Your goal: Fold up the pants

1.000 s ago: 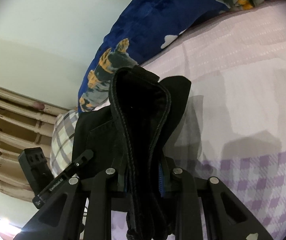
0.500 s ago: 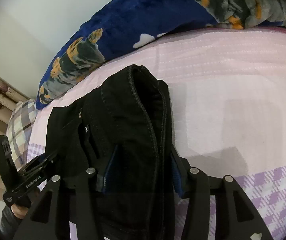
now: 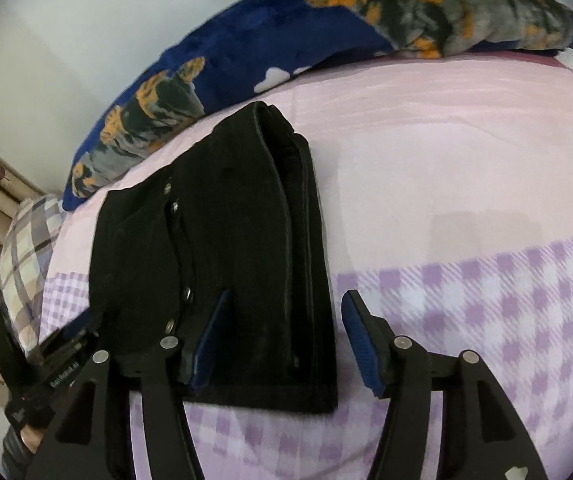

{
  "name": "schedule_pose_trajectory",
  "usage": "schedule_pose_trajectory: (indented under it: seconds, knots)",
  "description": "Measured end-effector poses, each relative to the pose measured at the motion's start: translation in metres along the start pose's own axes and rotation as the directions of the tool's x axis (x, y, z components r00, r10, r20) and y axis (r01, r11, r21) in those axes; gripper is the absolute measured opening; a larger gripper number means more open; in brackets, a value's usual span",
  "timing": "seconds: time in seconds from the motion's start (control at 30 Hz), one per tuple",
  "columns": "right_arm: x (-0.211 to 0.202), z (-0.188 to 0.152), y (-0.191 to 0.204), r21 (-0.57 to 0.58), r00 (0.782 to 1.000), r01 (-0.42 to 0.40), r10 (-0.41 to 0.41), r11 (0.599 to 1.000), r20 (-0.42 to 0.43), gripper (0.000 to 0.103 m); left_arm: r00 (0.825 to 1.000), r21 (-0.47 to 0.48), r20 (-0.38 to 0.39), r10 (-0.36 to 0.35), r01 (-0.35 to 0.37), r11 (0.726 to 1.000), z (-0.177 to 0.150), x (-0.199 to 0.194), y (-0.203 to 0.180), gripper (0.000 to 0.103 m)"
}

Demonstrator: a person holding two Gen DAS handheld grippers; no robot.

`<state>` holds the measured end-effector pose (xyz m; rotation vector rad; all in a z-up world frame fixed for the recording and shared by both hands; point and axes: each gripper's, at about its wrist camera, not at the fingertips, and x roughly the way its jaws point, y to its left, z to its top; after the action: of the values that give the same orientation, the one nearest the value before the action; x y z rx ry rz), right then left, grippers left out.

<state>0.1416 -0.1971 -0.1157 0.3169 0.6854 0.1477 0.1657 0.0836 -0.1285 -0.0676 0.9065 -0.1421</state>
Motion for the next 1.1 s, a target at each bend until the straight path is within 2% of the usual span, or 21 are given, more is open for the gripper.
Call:
schedule_pose_trajectory:
  seconds: [0.23,0.43,0.53,0.7,0.77,0.97,1.1]
  knots:
    - [-0.032,-0.028,-0.007,0.072,0.999,-0.018,0.015,0.997,0.034,0.057,0.999,-0.003,0.034,0.033,-0.033,0.999,-0.026,-0.043,-0.005,0.063]
    - [-0.055,-0.052,-0.001,0.093,0.997,-0.033,0.026,0.995,0.071,0.057,0.998,0.005,0.033,0.055,-0.055,0.998,-0.045,-0.073,-0.011,0.063]
    - [-0.065,-0.065,0.009,0.06,0.996,0.007,-0.012,0.998,0.088,0.059,0.995,0.015,0.043,0.087,-0.087,0.996,-0.055,-0.086,-0.014,0.063]
    - [-0.08,-0.083,0.03,-0.025,0.99,0.081,-0.078,0.996,0.119,0.067,0.992,0.028,0.06,0.113,-0.115,0.993,-0.068,-0.104,-0.02,0.063]
    - [-0.085,-0.088,0.036,-0.044,0.988,0.086,-0.079,0.995,0.134,0.07,0.991,0.027,0.065,0.115,-0.117,0.993,-0.072,-0.11,-0.021,0.069]
    - [-0.091,-0.108,0.059,-0.138,0.978,0.143,-0.119,0.98,0.169,0.084,0.989,0.025,0.083,0.126,-0.128,0.991,-0.081,-0.126,-0.025,0.078]
    - [-0.088,-0.116,0.068,-0.189,0.973,0.174,-0.14,0.966,0.183,0.088,0.986,0.02,0.09,0.139,-0.142,0.99,-0.084,-0.132,-0.026,0.08]
